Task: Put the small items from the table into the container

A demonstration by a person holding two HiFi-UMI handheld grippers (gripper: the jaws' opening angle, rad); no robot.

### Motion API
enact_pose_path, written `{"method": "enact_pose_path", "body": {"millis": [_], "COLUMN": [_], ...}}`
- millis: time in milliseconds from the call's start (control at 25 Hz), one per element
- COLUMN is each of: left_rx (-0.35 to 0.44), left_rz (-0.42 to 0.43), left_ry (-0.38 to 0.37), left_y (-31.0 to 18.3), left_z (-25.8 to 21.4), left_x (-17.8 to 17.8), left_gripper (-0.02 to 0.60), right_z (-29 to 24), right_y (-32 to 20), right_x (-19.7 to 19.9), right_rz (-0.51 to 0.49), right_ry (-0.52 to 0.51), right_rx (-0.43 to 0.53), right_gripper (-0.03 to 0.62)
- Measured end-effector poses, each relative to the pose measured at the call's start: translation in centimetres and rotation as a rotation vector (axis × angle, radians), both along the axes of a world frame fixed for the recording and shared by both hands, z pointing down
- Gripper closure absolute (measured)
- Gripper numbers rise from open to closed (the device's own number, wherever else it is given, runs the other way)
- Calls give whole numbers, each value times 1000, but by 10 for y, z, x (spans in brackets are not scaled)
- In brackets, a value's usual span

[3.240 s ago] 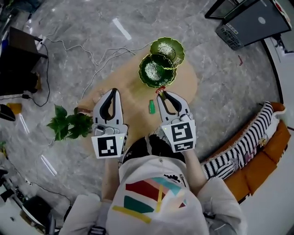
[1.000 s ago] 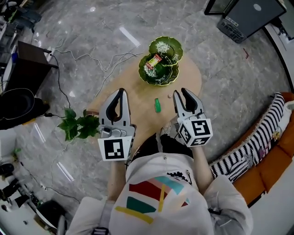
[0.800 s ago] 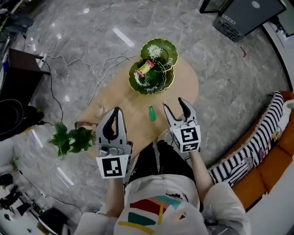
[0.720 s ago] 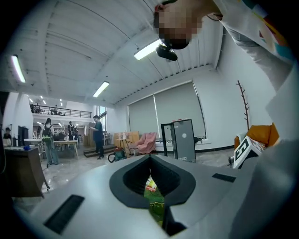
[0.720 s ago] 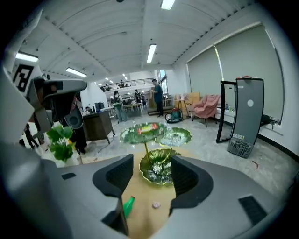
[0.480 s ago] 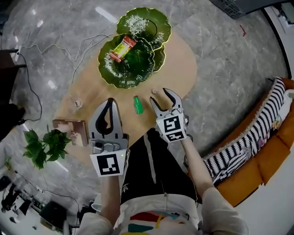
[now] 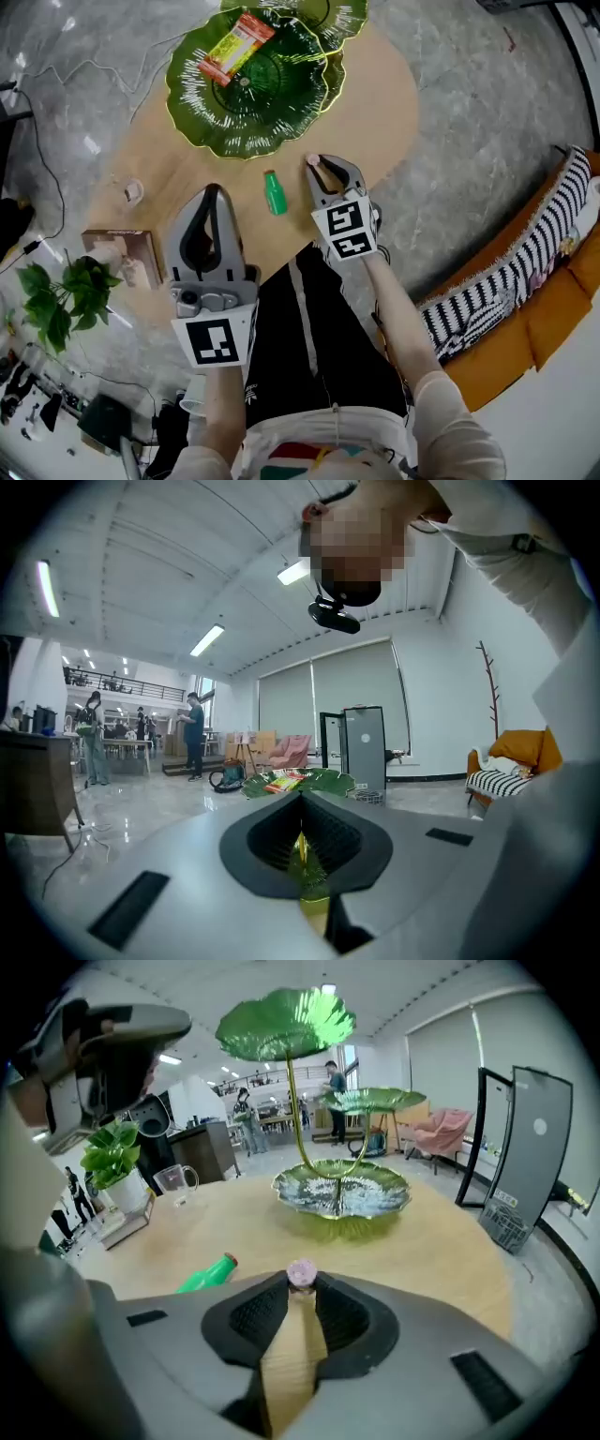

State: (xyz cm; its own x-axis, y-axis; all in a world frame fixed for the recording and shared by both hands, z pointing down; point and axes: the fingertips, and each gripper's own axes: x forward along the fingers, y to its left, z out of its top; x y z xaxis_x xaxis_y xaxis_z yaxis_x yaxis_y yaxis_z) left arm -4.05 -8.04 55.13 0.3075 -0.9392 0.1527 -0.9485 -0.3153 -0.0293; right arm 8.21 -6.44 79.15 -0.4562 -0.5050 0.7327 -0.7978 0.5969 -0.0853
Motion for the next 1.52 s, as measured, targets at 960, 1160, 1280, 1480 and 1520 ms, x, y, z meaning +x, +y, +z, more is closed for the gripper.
{"method": "enact_pose_path", "body": {"millis": [960, 1160, 1280, 1480, 1520], "left_rx": [62, 169, 227, 296, 303], "left_rz": [8, 31, 27, 32, 40], "left_ry": [53, 140, 139, 134, 124], "left_y": [1, 10, 12, 10, 11], "left_z": [-192, -268, -295, -328, -330], "left_x": [7, 9, -4, -8, -7], "left_gripper": [574, 573, 573, 573, 574], "right_z": [-389, -463, -486, -499, -499], "right_y": [12, 29, 39, 40, 39], "right_x": [28, 29, 23, 24, 23], "right_rz": [179, 145, 170, 184, 182], "right_ry": [-285, -295, -314, -342, -343], "right_rx": [460, 532, 565, 580, 582], "right_gripper": [496, 496, 496, 496, 496]}}
